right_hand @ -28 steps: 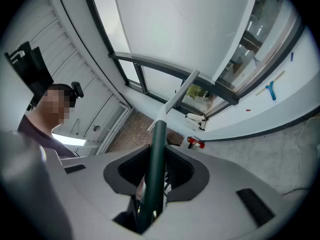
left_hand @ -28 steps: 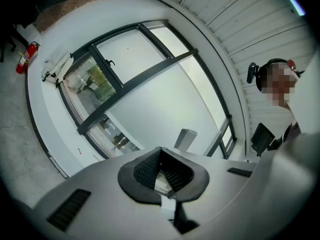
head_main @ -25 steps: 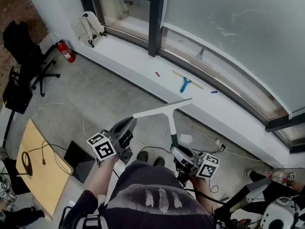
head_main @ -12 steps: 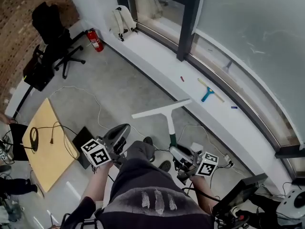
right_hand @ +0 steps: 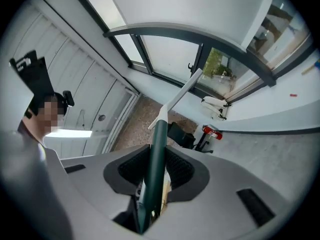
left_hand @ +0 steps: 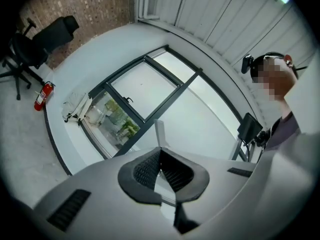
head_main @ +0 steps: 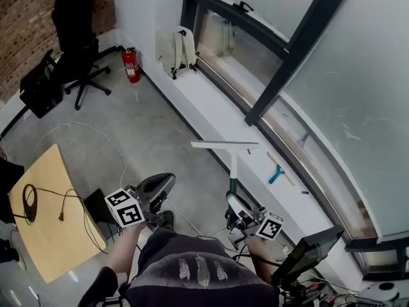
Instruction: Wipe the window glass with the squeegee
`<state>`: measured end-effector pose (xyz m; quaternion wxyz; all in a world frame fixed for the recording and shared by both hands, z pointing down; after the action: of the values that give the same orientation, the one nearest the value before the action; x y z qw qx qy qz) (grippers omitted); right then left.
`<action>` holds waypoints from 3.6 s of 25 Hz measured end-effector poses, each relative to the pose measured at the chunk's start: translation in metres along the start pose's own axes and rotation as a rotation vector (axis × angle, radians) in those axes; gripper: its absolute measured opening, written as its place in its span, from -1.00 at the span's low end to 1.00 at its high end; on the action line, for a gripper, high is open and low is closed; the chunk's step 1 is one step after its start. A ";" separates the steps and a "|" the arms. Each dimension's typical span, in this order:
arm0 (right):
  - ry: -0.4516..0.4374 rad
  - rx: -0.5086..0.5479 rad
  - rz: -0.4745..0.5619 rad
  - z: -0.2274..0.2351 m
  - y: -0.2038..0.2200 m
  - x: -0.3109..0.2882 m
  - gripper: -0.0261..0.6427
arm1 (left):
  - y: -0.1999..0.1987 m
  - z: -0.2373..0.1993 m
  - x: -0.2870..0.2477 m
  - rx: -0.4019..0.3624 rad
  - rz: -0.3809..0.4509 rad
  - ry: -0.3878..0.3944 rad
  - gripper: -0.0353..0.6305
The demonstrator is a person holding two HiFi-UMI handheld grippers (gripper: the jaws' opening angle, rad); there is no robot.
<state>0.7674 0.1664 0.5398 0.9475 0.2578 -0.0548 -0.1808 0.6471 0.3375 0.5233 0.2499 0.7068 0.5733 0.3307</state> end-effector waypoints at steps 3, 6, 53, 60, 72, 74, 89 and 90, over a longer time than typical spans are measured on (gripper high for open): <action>-0.054 -0.026 0.024 -0.015 -0.012 -0.078 -0.62 | -0.041 -0.034 0.019 -0.029 -0.021 0.015 -0.88; -0.069 -0.006 0.000 -0.025 -0.019 -0.131 -0.62 | -0.080 -0.057 0.035 -0.064 0.013 0.000 -0.88; 0.238 0.561 0.768 0.131 -0.605 -0.449 -0.62 | -0.392 -0.450 -0.478 -0.058 -0.406 0.657 -0.88; 0.205 0.786 0.829 0.086 -0.704 -0.436 -0.63 | -0.393 -0.426 -0.543 -0.092 -0.429 0.722 -0.88; 0.206 0.918 1.001 0.020 -0.818 -0.440 -0.63 | -0.429 -0.438 -0.608 -0.132 -0.506 0.964 -0.88; 0.255 0.966 1.033 0.011 -0.833 -0.436 -0.63 | -0.432 -0.445 -0.614 -0.120 -0.513 0.991 -0.88; 0.278 1.022 1.054 -0.026 -0.881 -0.419 -0.62 | -0.415 -0.458 -0.629 -0.024 -0.544 1.031 -0.88; 0.265 1.007 1.052 -0.026 -0.881 -0.420 -0.62 | -0.413 -0.458 -0.629 -0.020 -0.543 1.027 -0.88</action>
<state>0.1054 -0.3722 0.0649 0.6748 0.6205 -0.1326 0.3769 -0.0426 -0.1980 0.4075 0.0222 0.2811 0.7786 0.5605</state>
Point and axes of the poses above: the fingertips, and each gripper's own axes: x backward along the fingers, z to its right, y out of its underside, the point moved 2 cm from there along x, backward along the fingers, and after that the axes turned 8 degrees about y, right-handed, at the moved point
